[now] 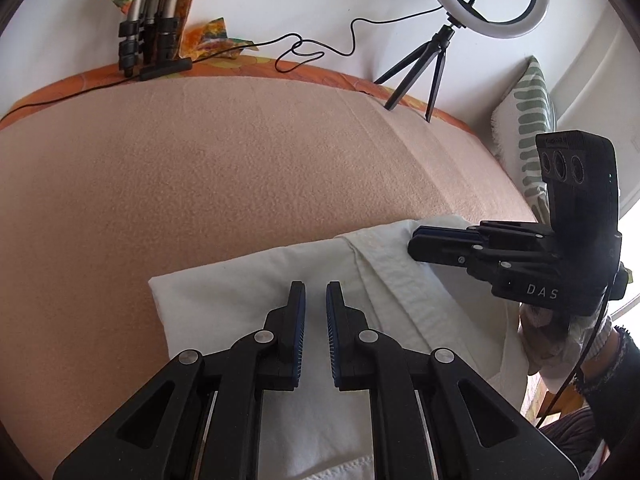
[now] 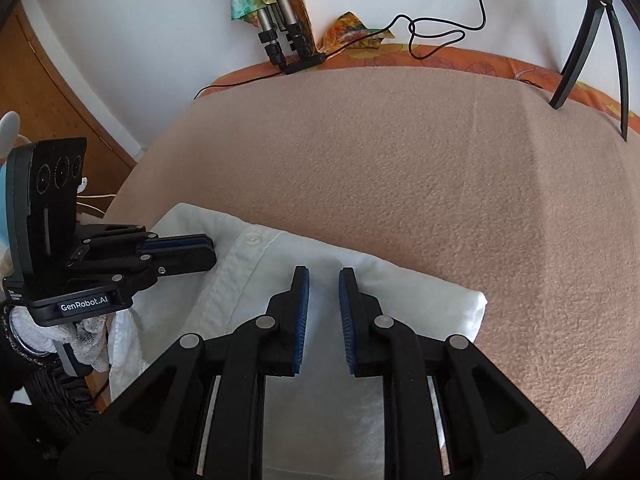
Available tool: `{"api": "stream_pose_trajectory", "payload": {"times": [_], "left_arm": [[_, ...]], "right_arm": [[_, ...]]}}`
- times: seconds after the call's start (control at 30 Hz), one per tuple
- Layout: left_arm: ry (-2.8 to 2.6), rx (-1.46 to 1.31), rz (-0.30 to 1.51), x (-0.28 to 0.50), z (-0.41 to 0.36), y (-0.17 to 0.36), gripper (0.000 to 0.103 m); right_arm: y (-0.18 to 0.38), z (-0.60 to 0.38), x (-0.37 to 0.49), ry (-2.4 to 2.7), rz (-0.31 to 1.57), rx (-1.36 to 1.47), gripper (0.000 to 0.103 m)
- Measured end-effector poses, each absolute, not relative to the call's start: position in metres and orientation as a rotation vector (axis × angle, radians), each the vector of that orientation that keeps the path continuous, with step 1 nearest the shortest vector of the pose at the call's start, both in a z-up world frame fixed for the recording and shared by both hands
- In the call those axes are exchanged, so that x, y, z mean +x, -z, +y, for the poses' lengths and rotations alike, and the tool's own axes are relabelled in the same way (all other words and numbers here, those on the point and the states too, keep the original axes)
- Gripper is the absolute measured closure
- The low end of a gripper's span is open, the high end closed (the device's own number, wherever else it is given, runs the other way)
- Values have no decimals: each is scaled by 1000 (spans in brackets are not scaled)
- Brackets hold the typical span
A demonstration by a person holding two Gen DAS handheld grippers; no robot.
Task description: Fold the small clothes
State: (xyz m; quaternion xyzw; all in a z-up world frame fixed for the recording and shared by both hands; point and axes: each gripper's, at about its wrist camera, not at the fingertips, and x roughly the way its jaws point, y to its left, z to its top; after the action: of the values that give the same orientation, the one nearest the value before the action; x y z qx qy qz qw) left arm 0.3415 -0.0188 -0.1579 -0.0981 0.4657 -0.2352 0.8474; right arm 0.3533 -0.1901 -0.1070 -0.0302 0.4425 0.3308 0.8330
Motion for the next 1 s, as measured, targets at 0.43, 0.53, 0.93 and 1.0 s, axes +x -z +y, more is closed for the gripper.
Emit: {"api": "stream_pose_trajectory", "payload": {"times": [0.43,0.53,0.93,1.0], "left_arm": [[390,-231,971,337,17,146,93],[399,-279,969,329,33,139,75],[426,-530,1077,275,70,146,53],[426,-584,1098,269,70,154,53]], "right_arm": [[92,-279,370,-466,951,112,78],[84,-292,354,-468,941,140,47],[113,-310,307,-604,1083,337,40],[122,-307,304,-621,1108,359,40]]}}
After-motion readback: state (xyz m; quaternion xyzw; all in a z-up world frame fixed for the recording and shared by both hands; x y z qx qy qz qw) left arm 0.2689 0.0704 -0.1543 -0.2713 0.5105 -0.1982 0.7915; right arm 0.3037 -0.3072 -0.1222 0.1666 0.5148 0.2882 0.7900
